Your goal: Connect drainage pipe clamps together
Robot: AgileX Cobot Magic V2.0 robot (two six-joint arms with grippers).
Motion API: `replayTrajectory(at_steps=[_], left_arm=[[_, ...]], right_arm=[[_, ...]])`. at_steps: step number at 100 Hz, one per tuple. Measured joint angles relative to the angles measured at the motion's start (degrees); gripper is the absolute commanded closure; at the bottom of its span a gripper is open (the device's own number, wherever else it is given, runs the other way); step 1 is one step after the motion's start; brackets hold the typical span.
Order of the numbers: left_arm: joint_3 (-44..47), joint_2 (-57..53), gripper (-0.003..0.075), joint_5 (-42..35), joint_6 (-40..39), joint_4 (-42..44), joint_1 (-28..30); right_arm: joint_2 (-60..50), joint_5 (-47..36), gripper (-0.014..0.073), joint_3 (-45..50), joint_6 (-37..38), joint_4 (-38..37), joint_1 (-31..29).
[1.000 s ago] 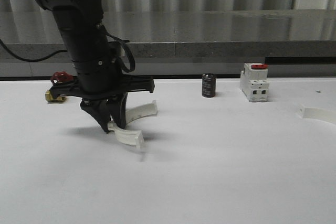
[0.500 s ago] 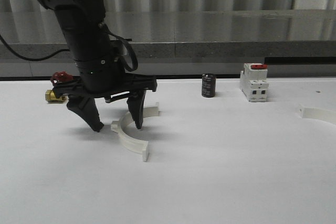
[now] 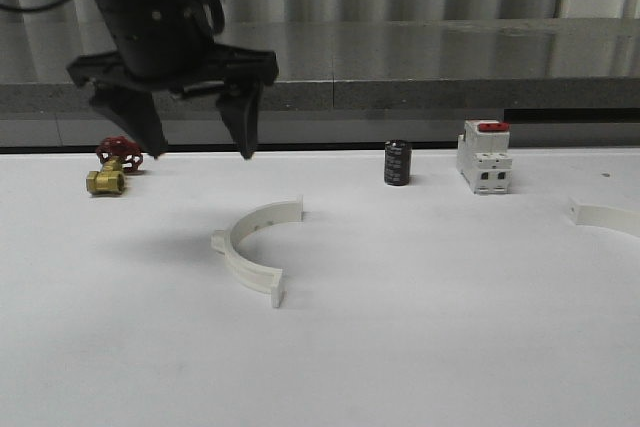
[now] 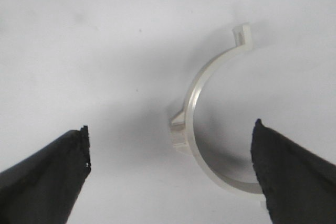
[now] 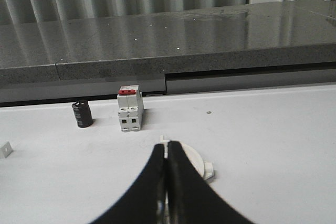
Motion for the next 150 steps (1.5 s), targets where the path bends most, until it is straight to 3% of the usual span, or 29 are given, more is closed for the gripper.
replayTrajectory(at_steps=[30,43,70,84,118,141,150], left_arm=[[5.9,-14.5,0.011,-0.8,2.2,5.1,4.1],[11.1,-22.2,0.0111,-2.5,5.1,4.8,9.8],[24.6,-38.8,0.0111,-5.6,17.2,-4.8,23.5],[32.1,-48.0,0.0111,-7.2,19.1,-5.6,27.7],[50.8,-74.4,0.0112,-11.7,19.5,-9.4,28.2],[57.1,-90.2,0.0118,-11.1,19.5,-9.8,28.2],[58.2,-94.1,0.0164,-10.4,19.5,-9.8,28.2]], right_arm=[[0.0,0.0,0.0662,0.0,0.0,0.0,0.0],[0.0,0.0,0.0662,0.0,0.0,0.0,0.0],[0.0,0.0,0.0662,0.0,0.0,0.0,0.0],[0.0,0.0,0.0662,0.0,0.0,0.0,0.0],[0.0,0.0,0.0662,0.0,0.0,0.0,0.0],[0.0,0.0,0.0662,0.0,0.0,0.0,0.0],[0.0,0.0,0.0662,0.0,0.0,0.0,0.0]])
